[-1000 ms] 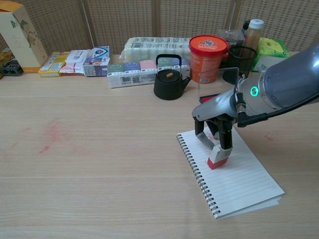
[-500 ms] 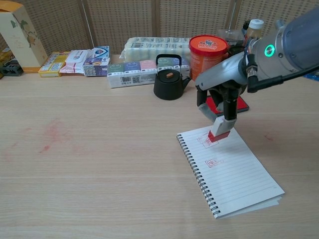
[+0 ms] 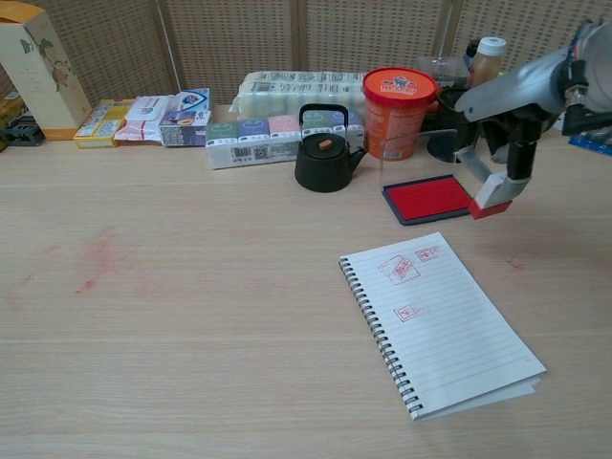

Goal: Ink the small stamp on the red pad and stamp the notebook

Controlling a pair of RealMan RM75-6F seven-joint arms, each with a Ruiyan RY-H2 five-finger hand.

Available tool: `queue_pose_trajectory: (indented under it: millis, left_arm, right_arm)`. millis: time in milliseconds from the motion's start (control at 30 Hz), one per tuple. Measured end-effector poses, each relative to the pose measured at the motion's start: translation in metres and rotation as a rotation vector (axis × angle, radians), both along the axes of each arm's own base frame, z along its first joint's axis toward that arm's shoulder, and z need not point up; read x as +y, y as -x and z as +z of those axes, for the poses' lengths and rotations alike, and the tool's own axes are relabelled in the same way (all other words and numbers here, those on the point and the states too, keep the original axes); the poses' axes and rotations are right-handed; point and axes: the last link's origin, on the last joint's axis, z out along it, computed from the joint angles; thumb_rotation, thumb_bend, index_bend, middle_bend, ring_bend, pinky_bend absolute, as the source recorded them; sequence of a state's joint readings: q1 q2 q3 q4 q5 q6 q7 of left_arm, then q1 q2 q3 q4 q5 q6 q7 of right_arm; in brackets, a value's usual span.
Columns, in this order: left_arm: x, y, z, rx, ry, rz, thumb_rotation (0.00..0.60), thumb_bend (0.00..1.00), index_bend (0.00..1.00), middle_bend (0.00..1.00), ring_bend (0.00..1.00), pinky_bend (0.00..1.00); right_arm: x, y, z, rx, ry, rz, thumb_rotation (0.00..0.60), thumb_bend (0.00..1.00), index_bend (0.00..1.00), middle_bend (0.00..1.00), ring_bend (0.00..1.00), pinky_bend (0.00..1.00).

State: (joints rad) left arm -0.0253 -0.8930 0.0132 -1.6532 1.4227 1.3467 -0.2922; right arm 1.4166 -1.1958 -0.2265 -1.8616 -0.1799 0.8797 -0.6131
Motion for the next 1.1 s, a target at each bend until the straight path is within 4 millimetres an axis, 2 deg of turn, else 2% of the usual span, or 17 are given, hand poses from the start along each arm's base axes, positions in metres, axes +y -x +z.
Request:
queue_pose_trajectory:
  millis: [300, 567, 867, 1100]
  left_arm:
    - [0.001, -0.001, -0.004, 0.014, 0.004, 0.007, 0.6, 0.03, 0.0, 0.0, 0.0, 0.0]
    - [0.004, 0.001, -0.005, 0.018, 0.008, 0.022, 0.6, 0.03, 0.0, 0.0, 0.0, 0.0]
    - [0.006, 0.002, -0.007, 0.02, 0.014, 0.033, 0.6, 0.03, 0.0, 0.0, 0.0, 0.0]
    - [0.006, 0.002, -0.007, 0.02, 0.017, 0.033, 0.6, 0.03, 0.0, 0.0, 0.0, 0.0]
  right_arm:
    - [-0.027, 0.042, 0.014, 0.016, 0.06, -0.151, 0.6, 0.43, 0.69, 0.99, 1.0, 1.0]
    - [-0.04, 0.074, 0.004, 0.002, 0.053, -0.255, 0.6, 0.42, 0.69, 0.99, 1.0, 1.0]
    - [-0.043, 0.083, -0.014, -0.032, 0.01, -0.289, 0.6, 0.43, 0.69, 0.99, 1.0, 1.0]
    - [-0.044, 0.087, -0.02, -0.037, 0.0, -0.294, 0.6, 0.43, 0.69, 0.98, 1.0, 1.0]
